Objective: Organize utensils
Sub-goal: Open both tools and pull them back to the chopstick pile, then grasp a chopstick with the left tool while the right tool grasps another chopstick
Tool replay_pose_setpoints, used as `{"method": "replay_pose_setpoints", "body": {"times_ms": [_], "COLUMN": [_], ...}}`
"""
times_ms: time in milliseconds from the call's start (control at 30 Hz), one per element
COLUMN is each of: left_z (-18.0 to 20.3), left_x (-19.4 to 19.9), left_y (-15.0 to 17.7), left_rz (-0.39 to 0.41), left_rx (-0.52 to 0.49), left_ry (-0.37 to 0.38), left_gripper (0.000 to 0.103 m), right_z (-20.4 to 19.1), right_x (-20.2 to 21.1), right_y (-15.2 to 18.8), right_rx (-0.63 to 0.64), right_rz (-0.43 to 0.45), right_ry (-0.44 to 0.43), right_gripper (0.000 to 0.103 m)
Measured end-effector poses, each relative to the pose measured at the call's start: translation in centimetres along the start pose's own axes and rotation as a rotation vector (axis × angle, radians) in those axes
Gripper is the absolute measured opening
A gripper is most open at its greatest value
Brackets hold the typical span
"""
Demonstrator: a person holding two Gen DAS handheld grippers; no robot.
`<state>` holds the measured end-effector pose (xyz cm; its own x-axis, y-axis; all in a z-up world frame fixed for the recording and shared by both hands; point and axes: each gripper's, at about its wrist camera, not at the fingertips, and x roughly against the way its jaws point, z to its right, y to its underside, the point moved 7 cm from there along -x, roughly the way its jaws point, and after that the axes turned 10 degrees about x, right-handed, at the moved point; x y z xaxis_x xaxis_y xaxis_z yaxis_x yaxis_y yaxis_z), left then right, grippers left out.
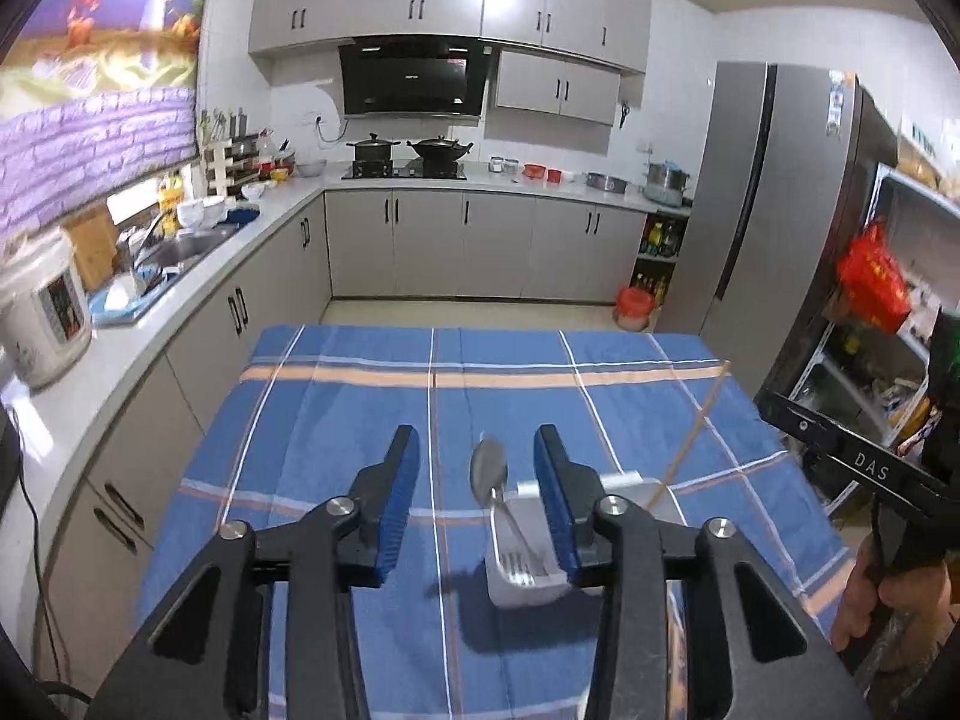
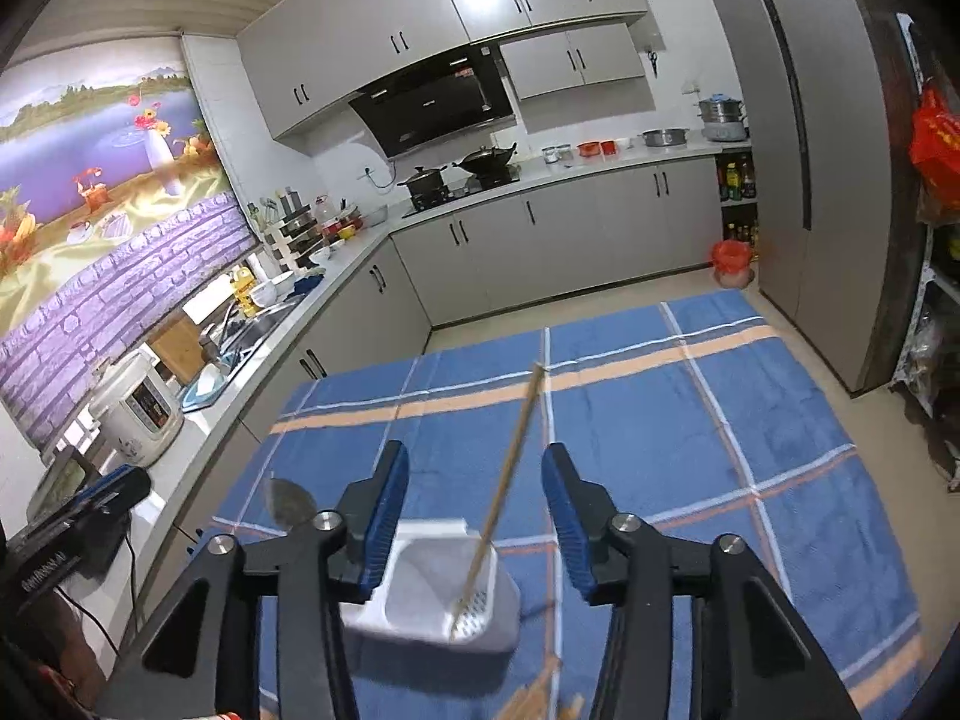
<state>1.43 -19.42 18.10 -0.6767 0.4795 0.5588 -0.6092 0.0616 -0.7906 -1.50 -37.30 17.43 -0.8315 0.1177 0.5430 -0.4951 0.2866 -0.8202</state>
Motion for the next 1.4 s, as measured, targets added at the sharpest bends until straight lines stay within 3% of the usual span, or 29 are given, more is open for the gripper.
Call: {"method": "replay_pose_setpoints", "body": {"times_ms": [100,200,400,567,833,967,1133,1400], "left_z": [-1.1,-1.5,-0.8,0.2,1.7,2.5,4.5,7.9], "left_x": [1.8,2.1,-0.3,-2.5,-4.2,-4.5,-5.8,-9.1], "left_y": [2.2,5.4,14.4,20.3,23.9,22.9,22.1,22.8], "left_rz": [-0.035,-0.094,-0.308,-0.456,-0.533,-0.518,-0.519,-0.563], "left_rx": [0.04,0.036,0.001,-0.012,-0.037,-0.047,-0.092,-0.153], "left_ry": [0.035,0.057,0.095,0.139,0.147,0.159,0.168,0.187], "left_gripper": [0.042,0.042,0.042,0.042,0.042,0.042,0.042,0.039], "right_z": [0.7,2.3,4.2,3.6,1.5,1.5,1.5,1.2], "right_x": [2.1,3.1,3.6,3.7,3.4,2.9,1.2,-0.7], "right_y": [2.4,6.7,17.2,22.5,24.2,24.0,23.3,22.3], "right_rx": [0.014,0.0,-0.102,-0.14,-0.083,-0.061,-0.001,0.126], "right_rz": [-0.038,-0.136,-0.349,-0.433,-0.45,-0.452,-0.453,-0.463], "right_ry": [0.029,0.051,0.042,0.031,0.05,0.058,0.089,0.149], "right_gripper": [0.057,0.058,0.057,0.056,0.053,0.051,0.038,0.031]}}
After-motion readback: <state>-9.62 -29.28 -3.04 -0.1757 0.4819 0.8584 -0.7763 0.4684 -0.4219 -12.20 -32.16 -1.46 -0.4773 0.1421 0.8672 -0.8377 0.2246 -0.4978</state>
